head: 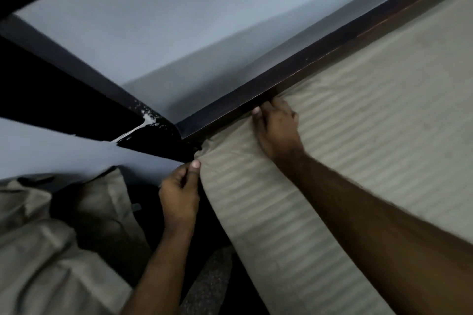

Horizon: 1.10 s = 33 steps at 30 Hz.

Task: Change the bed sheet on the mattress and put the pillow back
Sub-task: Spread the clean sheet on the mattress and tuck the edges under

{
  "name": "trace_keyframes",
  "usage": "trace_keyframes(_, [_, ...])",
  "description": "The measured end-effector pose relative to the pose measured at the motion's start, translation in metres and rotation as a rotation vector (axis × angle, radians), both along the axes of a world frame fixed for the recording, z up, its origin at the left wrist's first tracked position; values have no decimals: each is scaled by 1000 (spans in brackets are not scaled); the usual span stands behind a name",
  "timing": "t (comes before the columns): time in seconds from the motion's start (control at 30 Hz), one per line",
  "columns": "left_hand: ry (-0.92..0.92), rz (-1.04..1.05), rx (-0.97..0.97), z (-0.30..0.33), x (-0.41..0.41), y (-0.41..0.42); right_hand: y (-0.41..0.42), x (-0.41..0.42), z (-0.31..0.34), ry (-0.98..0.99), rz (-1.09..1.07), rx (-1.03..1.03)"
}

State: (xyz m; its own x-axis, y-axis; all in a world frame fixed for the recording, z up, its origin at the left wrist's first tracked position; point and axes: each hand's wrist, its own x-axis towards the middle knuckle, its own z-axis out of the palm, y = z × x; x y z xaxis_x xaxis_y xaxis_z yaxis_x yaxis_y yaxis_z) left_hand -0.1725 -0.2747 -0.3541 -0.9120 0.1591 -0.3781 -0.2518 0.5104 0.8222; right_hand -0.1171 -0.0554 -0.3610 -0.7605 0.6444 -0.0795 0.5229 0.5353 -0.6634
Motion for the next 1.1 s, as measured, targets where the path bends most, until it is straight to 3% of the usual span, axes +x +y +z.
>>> trace_keyframes(0.07, [-126, 109, 170, 2, -1, 8, -12, 10, -3, 49, -41, 49])
trace_keyframes(0.17, [-172, 208, 300, 8, 0, 21, -33, 28, -4, 99, -19, 163])
trace_keyframes(0.3, [-160, 300, 354, 5, 1, 31, -56, 28, 1, 71, 133, 369])
trace_keyframes(0.4, [-106, 355, 345, 5, 2, 38, -66, 8, 11, -11, 140, 358])
trace_keyframes(0.47, [-128, 559, 356, 5, -1, 39, -71, -2, 17, -28, 83, 387])
trace_keyframes(0.57, [-319, 923, 410, -4, -4, 25, -82, -9, 21, -158, 97, 432])
trace_keyframes(0.6, [-312, 889, 408, -7, -2, 20, -85, -12, 22, -175, 80, 433])
trace_keyframes(0.67, [-178, 611, 402, -5, 8, 15, -90, -17, 22, -170, 39, 420])
trace_keyframes(0.73, [-38, 368, 369, 2, 16, 16, -92, -25, 22, -252, 52, 302])
trace_keyframes(0.83, [82, 217, 297, 0, 15, 20, -96, -32, 24, -322, -100, 87])
trace_keyframes(0.97, [161, 135, 232, 0, 14, 24, -123, -36, 25, -25, -286, -222])
trace_keyframes(1.1, [140, -21, 190, 0, 9, 17, -138, -31, 22, 100, -331, -216])
